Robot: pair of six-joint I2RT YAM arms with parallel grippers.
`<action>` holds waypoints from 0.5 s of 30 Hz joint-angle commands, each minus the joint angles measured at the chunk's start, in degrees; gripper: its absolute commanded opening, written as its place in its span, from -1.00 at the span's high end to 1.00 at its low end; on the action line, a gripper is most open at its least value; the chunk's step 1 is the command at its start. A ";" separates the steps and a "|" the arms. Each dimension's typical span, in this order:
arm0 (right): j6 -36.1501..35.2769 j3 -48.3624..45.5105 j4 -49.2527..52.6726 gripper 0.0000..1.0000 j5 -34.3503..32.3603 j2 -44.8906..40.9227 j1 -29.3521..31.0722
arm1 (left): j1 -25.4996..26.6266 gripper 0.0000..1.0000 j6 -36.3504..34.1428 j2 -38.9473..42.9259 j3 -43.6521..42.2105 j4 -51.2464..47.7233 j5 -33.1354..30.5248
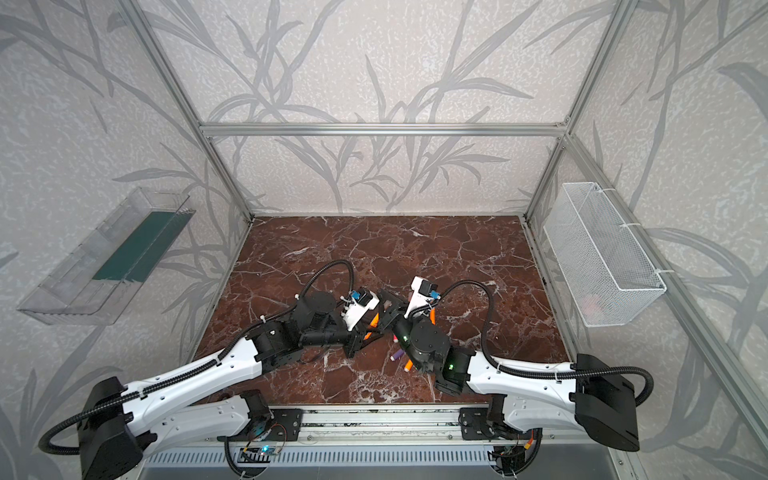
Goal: Insert the pens into the pen caps
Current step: 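Press the right gripper down on the capped marker top while the left holds it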
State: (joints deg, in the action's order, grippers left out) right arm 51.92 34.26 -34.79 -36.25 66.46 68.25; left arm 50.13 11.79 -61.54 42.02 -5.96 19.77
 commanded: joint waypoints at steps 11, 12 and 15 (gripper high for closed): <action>4.53 0.62 19.51 1.00 11.71 4.21 8.31 | -1.52 1.00 2.44 0.22 3.32 20.64 -27.87; 3.69 -0.78 15.93 1.00 12.12 4.04 8.32 | -1.52 1.00 2.65 0.15 3.18 20.61 -26.02; 1.55 -3.61 10.23 1.00 10.56 3.34 8.31 | -1.43 1.00 3.38 0.35 1.96 21.22 -18.56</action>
State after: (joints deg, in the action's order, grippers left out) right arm 55.61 35.62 -29.89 -39.88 68.90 69.08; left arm 52.95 10.02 -62.24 41.39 -6.57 11.09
